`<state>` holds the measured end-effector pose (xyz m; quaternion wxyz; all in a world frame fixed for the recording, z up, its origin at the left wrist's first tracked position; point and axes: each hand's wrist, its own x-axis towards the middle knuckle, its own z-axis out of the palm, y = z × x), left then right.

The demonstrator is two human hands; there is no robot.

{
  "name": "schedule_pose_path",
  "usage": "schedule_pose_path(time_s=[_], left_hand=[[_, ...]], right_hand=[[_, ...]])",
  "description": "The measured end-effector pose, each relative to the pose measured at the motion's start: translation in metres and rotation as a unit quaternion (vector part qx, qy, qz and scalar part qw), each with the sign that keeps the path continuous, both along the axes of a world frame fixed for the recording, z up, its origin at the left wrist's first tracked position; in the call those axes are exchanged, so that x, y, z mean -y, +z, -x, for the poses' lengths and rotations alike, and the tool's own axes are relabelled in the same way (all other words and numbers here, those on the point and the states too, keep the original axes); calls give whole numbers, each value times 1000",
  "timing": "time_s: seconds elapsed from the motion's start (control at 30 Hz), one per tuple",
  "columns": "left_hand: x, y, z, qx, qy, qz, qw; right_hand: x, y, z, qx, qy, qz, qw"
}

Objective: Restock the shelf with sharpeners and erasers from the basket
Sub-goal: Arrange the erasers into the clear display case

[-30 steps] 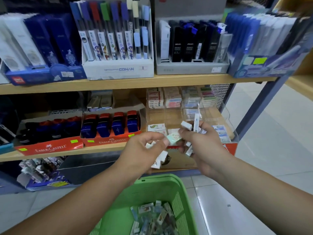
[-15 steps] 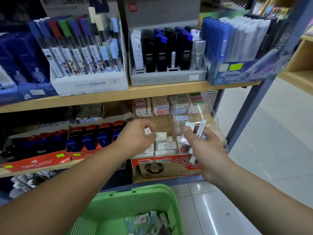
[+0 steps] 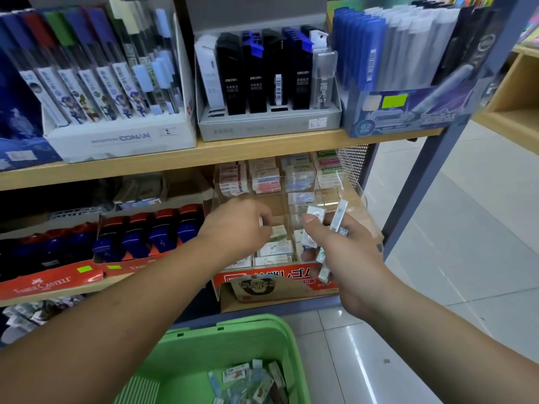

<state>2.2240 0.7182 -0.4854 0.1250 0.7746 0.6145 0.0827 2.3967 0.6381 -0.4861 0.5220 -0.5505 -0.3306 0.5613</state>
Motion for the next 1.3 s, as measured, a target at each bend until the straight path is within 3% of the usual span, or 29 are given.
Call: schedule_pose_path(time_s=[0.03,0.1,0.2,0.27,0.53,0.7,0.9,0.97,1.13,1.3], left_hand=[[2,1,-1,25,-2,-2,1000],[8,6,-1,183,15,34,982],[25,10,1,409,66,145,899],[36,7,4,464,83,173,864],[49,2,14,571,127,201,786],[47,-6,17,530,114,167,823],[37,1,38,512,158,96,839],[38,8,52,470,167,51,865],[44,12,80,365,63,53,927],[43,8,83,290,-52,57,954]], right_hand=[[0,0,1,1,9,3,1000],[1,-1,2,2,25,14,1000],[2,0,9,-8,54,38,998],[4,2,16,-28,80,50,995],[4,11,31,-64,105,57,991],[7,8,36,6,115,32,993],[0,6,37,-7,68,44,997],[-3,5,37,16,52,36,998],[-9,1,51,88,68,9,994],[-14,3,74,118,104,-18,987]])
